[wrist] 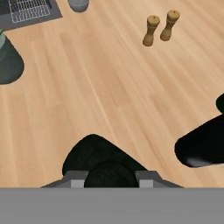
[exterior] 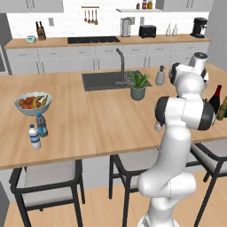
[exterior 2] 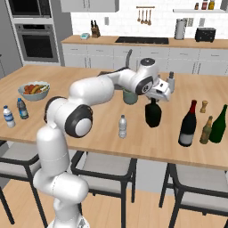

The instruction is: Move the plastic bottles in the middle to the plastics group, and the glass bottles in the middle to the glass group.

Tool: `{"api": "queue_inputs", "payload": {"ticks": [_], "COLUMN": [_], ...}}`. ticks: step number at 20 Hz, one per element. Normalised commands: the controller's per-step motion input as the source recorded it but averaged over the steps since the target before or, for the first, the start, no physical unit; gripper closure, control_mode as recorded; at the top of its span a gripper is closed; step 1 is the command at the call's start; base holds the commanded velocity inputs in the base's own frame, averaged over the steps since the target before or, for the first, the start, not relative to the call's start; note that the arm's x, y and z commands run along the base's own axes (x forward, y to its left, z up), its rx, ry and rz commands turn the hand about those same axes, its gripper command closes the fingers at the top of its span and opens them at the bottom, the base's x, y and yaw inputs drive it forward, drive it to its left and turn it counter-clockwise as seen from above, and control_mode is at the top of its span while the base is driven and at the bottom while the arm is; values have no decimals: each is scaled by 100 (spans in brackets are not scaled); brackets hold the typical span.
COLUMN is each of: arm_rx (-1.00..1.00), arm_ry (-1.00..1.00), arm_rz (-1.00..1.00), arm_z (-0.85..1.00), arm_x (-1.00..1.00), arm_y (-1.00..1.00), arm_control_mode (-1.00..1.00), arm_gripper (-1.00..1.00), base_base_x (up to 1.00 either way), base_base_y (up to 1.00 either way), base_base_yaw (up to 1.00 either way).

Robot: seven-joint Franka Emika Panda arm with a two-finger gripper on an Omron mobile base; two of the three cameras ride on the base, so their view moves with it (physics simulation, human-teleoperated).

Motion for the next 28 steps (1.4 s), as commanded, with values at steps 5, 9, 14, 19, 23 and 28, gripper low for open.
{"api": "queue_inputs", "payload": {"ticks": [5, 9, 14, 19, 23, 28], "arm_rx": [3, 9, 3, 0, 0, 0], "arm_ry": [1, 0, 0, 0, 0, 0], "arm_rz": [-14, -2, -3, -6, -4, -6], "arm_z": [0, -3, -2, 0, -9, -12], "arm_x": [-40, -41, -27, -33, -17, -14], "arm_y": [-39, -21, -19, -18, -8, -23], "arm_control_mode": [-100, -100, -100, -100, -100, -100], "arm_gripper": [100, 100, 100, 100, 100, 100], "base_base_x": [0, 0, 0, 0, 0, 0], "base_base_y": [0, 0, 0, 0, 0, 0], "base_base_yaw": [0, 0, 0, 0, 0, 0]}}
